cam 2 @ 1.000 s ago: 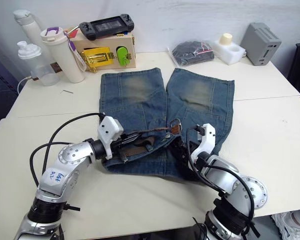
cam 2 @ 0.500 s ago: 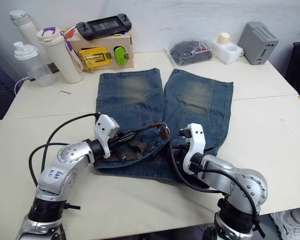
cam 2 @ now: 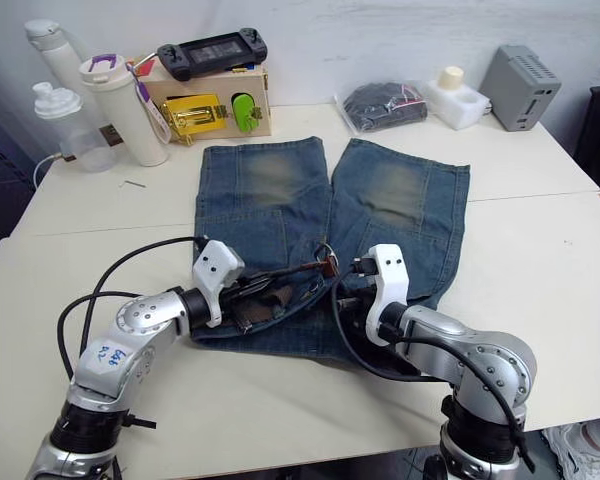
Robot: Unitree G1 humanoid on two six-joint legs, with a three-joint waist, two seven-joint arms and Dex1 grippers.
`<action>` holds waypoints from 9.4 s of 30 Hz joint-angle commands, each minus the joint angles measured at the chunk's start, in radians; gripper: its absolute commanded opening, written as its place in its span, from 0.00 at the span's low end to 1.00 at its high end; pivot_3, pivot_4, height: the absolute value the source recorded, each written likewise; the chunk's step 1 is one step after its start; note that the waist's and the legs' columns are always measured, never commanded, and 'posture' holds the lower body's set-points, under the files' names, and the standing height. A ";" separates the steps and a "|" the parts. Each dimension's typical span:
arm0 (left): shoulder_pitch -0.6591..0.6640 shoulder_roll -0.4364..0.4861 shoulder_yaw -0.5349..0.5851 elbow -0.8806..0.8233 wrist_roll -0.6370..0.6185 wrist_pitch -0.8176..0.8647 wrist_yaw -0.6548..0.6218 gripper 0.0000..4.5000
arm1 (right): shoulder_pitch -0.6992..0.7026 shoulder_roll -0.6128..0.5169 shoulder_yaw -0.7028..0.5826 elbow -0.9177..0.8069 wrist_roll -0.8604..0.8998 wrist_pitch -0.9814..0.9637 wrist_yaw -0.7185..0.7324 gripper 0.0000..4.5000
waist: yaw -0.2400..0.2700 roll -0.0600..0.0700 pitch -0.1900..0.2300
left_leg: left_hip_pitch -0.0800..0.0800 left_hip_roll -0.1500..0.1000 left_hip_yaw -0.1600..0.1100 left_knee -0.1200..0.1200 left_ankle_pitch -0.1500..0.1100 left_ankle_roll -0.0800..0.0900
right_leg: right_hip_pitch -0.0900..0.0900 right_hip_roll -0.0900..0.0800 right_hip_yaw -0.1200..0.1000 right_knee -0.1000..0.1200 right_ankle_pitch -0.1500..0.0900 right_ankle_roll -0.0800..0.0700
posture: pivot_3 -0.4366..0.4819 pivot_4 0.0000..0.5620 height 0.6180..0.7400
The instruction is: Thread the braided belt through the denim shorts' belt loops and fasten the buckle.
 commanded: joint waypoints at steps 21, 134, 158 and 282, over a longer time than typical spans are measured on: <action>0.073 -0.030 0.040 -0.174 -0.064 0.230 0.103 0.00 | 0.014 -0.044 0.078 -0.025 -0.094 -0.130 0.047 0.01 | 0.002 0.000 0.000 | 0.006 0.001 0.002 -0.006 0.000 0.000 | 0.003 0.000 0.000 -0.003 0.000 0.000 | 0.48 0.27 0.23; -0.142 0.033 0.239 0.248 -0.173 -0.113 -0.138 0.31 | -0.103 -0.686 0.471 0.231 -1.190 -1.257 0.904 0.00 | 0.032 -0.008 0.009 | 0.006 0.006 0.003 -0.009 0.003 0.000 | 0.013 0.000 -0.010 -0.027 0.001 0.003 | 0.48 0.27 0.23; -0.166 0.123 0.097 0.358 -0.020 -0.320 -0.242 0.01 | -0.128 -0.654 0.280 0.207 -1.025 -1.365 0.931 0.00 | 0.025 -0.007 0.009 | -0.002 0.007 0.002 -0.007 0.004 -0.001 | 0.005 -0.001 -0.013 -0.022 0.001 0.003 | 0.48 0.27 0.23; 0.135 0.024 0.164 -0.043 -0.213 -0.396 -0.126 0.00 | -0.039 -0.447 0.651 -0.015 -0.867 -0.713 0.833 0.01 | 0.022 -0.008 0.007 | -0.005 0.008 0.001 -0.003 0.004 -0.002 | 0.004 -0.008 -0.027 -0.021 0.001 0.003 | 0.48 0.27 0.23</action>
